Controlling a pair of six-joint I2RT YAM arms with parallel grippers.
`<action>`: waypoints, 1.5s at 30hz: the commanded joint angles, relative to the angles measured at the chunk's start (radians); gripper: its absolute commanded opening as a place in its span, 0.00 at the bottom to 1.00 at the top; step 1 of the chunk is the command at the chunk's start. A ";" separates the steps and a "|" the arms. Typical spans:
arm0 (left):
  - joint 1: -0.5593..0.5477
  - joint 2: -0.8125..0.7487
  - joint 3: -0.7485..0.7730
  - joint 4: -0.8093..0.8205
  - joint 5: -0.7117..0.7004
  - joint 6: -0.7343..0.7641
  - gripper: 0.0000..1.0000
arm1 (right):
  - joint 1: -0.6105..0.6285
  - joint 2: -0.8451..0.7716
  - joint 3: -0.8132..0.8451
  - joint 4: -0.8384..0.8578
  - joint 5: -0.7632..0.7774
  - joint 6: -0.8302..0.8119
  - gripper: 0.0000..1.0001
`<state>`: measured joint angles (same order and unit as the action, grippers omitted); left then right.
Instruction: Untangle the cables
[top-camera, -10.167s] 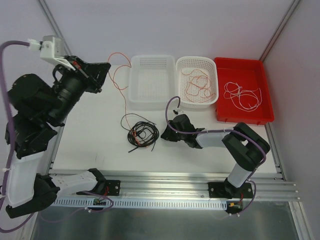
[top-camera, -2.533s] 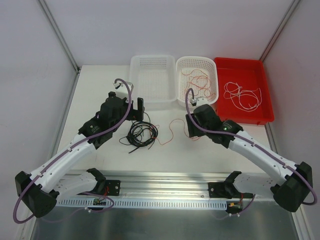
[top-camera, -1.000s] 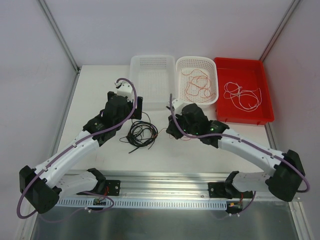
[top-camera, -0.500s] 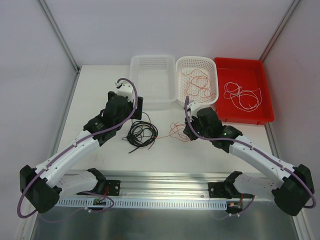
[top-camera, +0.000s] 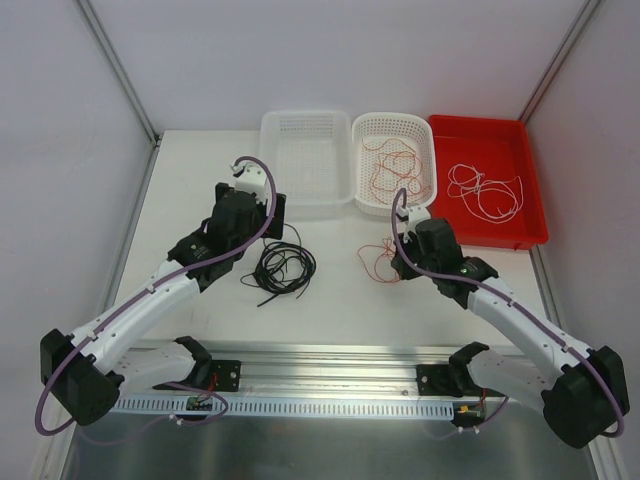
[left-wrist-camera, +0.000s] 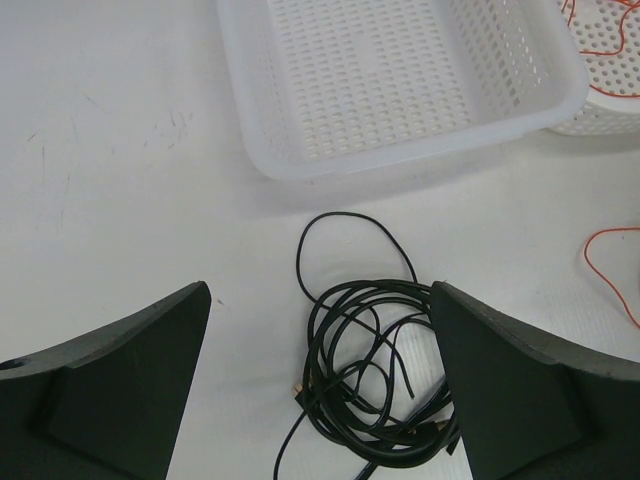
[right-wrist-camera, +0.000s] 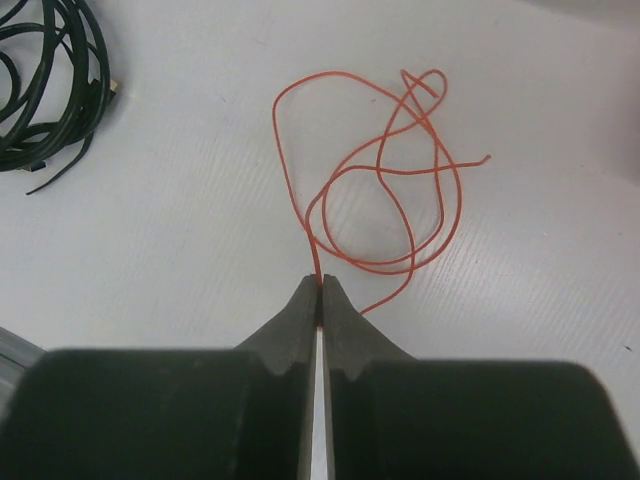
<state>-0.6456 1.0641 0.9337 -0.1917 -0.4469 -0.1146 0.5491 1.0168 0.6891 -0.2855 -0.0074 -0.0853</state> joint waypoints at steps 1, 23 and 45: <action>0.011 0.007 0.007 0.014 -0.012 0.012 0.93 | -0.005 0.011 0.010 0.009 0.001 -0.010 0.05; 0.011 0.033 0.016 0.003 0.010 0.010 0.92 | -0.005 0.351 0.084 0.016 0.236 0.191 0.93; 0.012 0.025 0.019 0.000 0.002 0.023 0.92 | -0.071 0.551 0.161 -0.043 0.210 0.252 0.08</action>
<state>-0.6456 1.0962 0.9337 -0.2001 -0.4465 -0.1131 0.4873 1.5627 0.8341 -0.2901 0.2039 0.1551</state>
